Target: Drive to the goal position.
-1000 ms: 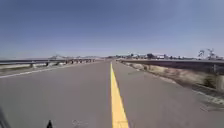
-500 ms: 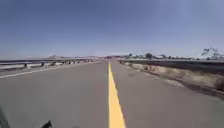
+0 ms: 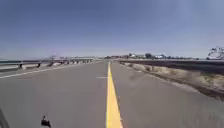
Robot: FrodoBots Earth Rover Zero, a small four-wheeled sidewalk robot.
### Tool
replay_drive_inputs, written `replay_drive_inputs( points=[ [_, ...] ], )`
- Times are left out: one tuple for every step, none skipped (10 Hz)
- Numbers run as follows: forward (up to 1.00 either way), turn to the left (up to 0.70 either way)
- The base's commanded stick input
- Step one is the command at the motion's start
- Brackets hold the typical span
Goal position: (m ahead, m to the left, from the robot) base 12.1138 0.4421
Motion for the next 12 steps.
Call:
replay_drive_inputs(
  points=[
    [0.85, 0.0],
    [0.85, 0.0],
    [0.85, 0.0],
    [0.85, 0.0],
    [0.85, 0.0],
    [0.85, 0.0],
    [0.85, 0.0],
    [0.85, 0.0],
    [0.85, 0.0],
    [0.85, 0.0],
    [0.85, 0.0],
    [0.85, 0.0]
  ],
)
